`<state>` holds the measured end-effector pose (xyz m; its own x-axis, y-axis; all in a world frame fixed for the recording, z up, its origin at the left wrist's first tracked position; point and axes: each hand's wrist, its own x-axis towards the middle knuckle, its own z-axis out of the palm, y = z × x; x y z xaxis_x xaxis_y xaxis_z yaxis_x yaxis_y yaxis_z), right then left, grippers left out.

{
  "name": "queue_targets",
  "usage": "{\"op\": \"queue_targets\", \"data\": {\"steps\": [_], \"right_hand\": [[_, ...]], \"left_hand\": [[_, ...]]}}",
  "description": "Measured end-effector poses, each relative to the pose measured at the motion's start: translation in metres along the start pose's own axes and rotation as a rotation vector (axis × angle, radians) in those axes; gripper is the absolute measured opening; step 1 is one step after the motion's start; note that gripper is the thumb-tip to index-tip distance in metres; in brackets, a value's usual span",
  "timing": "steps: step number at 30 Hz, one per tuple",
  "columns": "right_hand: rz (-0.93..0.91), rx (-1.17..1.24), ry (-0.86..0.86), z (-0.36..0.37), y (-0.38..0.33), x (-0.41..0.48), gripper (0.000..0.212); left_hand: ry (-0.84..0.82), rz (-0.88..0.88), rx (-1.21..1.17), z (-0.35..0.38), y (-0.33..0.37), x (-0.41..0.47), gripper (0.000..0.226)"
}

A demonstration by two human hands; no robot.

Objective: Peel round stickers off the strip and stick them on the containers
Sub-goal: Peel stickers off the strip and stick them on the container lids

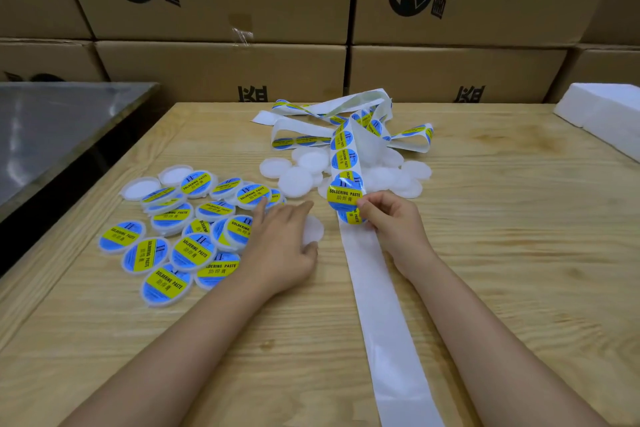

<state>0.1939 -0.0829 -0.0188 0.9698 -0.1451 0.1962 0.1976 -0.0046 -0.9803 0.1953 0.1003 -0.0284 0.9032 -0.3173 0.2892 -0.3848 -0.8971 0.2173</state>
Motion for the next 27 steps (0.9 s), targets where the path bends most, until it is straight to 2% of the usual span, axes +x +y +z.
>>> {"op": "queue_targets", "data": {"steps": [3,4,6,9,11,13,15,17,21,24,27], "right_hand": [[-0.016,0.033,-0.007,0.002,-0.003,-0.001,0.009],[-0.018,0.036,-0.016,0.003,-0.003,-0.002,0.014],[-0.015,0.002,-0.061,0.006,-0.001,-0.003,0.038],[-0.031,-0.052,-0.147,0.009,0.0,-0.006,0.057],[-0.024,-0.033,-0.159,0.008,-0.001,-0.006,0.058],[0.0,0.021,-0.146,0.007,-0.002,-0.006,0.058],[0.021,0.065,-0.136,0.006,-0.004,-0.006,0.058],[0.021,0.069,-0.137,0.005,-0.004,-0.006,0.059],[0.005,0.051,-0.124,0.007,-0.005,-0.007,0.059],[-0.004,0.122,-0.055,0.01,-0.008,-0.006,0.044],[0.06,0.251,-0.01,0.01,-0.01,-0.004,0.009]], "left_hand": [[0.122,0.059,-0.268,0.002,0.002,0.0,0.073],[0.164,0.08,-0.375,0.001,0.004,0.0,0.074],[0.211,0.106,-0.527,0.001,0.01,0.001,0.076],[0.228,0.128,-0.632,0.0,0.017,0.002,0.078],[0.2,0.067,-0.744,-0.002,0.019,0.002,0.08],[0.136,-0.079,-0.988,-0.006,0.023,0.002,0.077],[0.061,-0.244,-1.274,-0.009,0.025,0.004,0.054],[-0.044,-0.304,-1.464,-0.012,0.023,0.005,0.025],[-0.136,-0.4,-1.567,-0.015,0.019,0.005,0.026],[-0.133,-0.473,-1.621,-0.013,0.017,0.008,0.024],[-0.12,-0.491,-1.683,-0.013,0.016,0.009,0.024]]}}
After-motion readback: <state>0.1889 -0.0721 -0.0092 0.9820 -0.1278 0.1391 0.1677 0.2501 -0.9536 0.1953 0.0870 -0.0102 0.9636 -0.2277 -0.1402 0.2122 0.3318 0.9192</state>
